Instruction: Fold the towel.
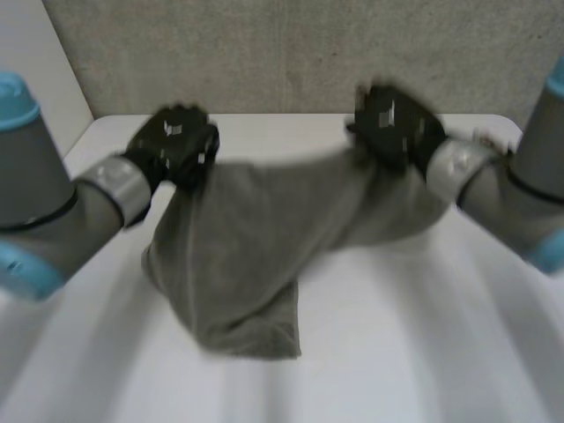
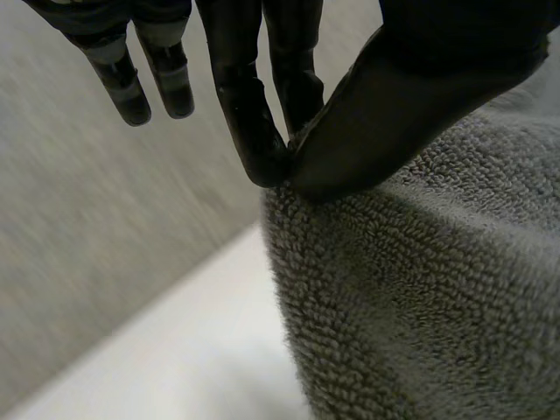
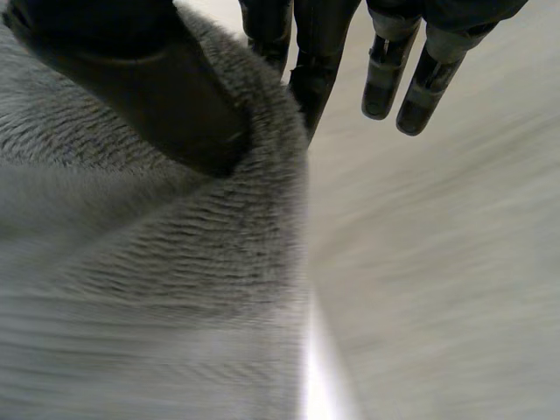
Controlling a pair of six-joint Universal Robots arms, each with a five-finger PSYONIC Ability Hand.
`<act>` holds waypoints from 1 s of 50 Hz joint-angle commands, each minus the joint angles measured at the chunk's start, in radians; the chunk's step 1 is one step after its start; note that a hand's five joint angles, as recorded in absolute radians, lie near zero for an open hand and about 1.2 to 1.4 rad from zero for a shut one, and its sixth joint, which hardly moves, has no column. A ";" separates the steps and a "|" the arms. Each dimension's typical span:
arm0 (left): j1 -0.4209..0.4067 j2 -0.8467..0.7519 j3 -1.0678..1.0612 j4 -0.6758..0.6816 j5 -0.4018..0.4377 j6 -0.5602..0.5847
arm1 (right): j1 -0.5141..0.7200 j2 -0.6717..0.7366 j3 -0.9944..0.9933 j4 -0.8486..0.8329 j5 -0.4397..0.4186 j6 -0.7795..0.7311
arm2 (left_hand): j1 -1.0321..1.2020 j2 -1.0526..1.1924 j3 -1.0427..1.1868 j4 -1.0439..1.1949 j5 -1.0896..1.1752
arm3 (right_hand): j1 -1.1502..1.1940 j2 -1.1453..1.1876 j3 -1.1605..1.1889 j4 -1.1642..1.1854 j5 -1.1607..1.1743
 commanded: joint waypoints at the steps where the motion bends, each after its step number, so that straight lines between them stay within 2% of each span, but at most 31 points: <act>1: -0.026 -0.033 0.256 0.278 -0.185 -0.044 | 0.035 -0.104 -0.201 -0.403 0.192 0.099 | 0.148 0.069 -0.048 -0.054 0.073 | 0.089 0.101 -0.046 -0.076 0.069; 2: -0.026 -0.033 0.256 0.279 -0.185 -0.045 | 0.037 -0.146 -0.192 -0.485 0.211 0.157 | 0.148 0.069 -0.048 -0.054 0.073 | 0.089 0.101 -0.046 -0.076 0.069; 4: -0.025 0.108 0.204 0.497 -0.268 -0.063 | 0.032 -0.176 -0.169 -0.512 0.200 0.202 | 0.148 0.069 -0.048 -0.054 0.073 | 0.089 0.101 -0.046 -0.076 0.069; 5: -0.025 0.108 0.204 0.498 -0.268 -0.063 | 0.023 -0.196 -0.137 -0.509 0.173 0.229 | 0.148 0.069 -0.048 -0.054 0.073 | 0.089 0.101 -0.046 -0.076 0.069; 7: -0.011 0.221 0.112 0.610 -0.247 -0.071 | 0.015 -0.205 -0.099 -0.500 0.139 0.232 | 0.148 0.069 -0.048 -0.054 0.073 | 0.089 0.101 -0.046 -0.076 0.069; 10: -0.006 0.243 0.078 0.608 -0.207 -0.069 | 0.002 -0.233 -0.003 -0.458 0.073 0.231 | 0.148 0.069 -0.048 -0.054 0.073 | 0.089 0.101 -0.046 -0.076 0.069; 12: 0.010 0.246 0.009 0.589 -0.115 -0.071 | -0.005 -0.239 0.039 -0.424 0.053 0.225 | 0.148 0.069 -0.048 -0.054 0.073 | 0.089 0.101 -0.046 -0.076 0.069; 13: 0.011 0.246 0.009 0.588 -0.115 -0.071 | -0.011 -0.239 0.079 -0.391 0.035 0.211 | 0.148 0.069 -0.048 -0.054 0.073 | 0.089 0.101 -0.046 -0.076 0.069; 15: 0.029 0.240 -0.081 0.552 -0.050 -0.063 | -0.018 -0.236 0.124 -0.369 0.018 0.186 | 0.148 0.069 -0.048 -0.054 0.073 | 0.089 0.101 -0.046 -0.076 0.069; 20: 0.029 0.210 -0.210 0.533 -0.013 -0.054 | -0.057 -0.233 0.268 -0.348 -0.007 0.094 | 0.148 0.069 -0.048 -0.054 0.073 | 0.089 0.101 -0.046 -0.076 0.069; 25: 0.029 0.142 -0.331 0.530 -0.013 -0.026 | -0.080 -0.205 0.458 -0.351 -0.045 0.015 | 0.148 0.069 -0.048 -0.054 0.073 | 0.089 0.101 -0.046 -0.076 0.069; 30: 0.029 0.050 -0.425 0.519 -0.013 0.041 | -0.086 -0.169 0.553 -0.351 -0.054 0.005 | 0.148 0.069 -0.048 -0.054 0.073 | 0.089 0.101 -0.046 -0.076 0.069; 34: 0.026 -0.036 -0.473 0.495 -0.026 0.136 | -0.092 -0.136 0.590 -0.348 -0.053 0.005 | 0.148 0.069 -0.048 -0.054 0.073 | 0.089 0.101 -0.046 -0.076 0.069; 39: 0.014 -0.079 -0.488 0.449 -0.048 0.176 | -0.094 -0.110 0.624 -0.338 -0.042 0.007 | 0.148 0.069 -0.048 -0.054 0.073 | 0.089 0.101 -0.046 -0.076 0.069; 50: 0.009 -0.005 -0.488 0.421 -0.171 0.178 | -0.087 -0.136 0.635 -0.296 -0.036 0.013 | 0.148 0.069 -0.048 -0.054 0.073 | 0.089 0.101 -0.046 -0.076 0.069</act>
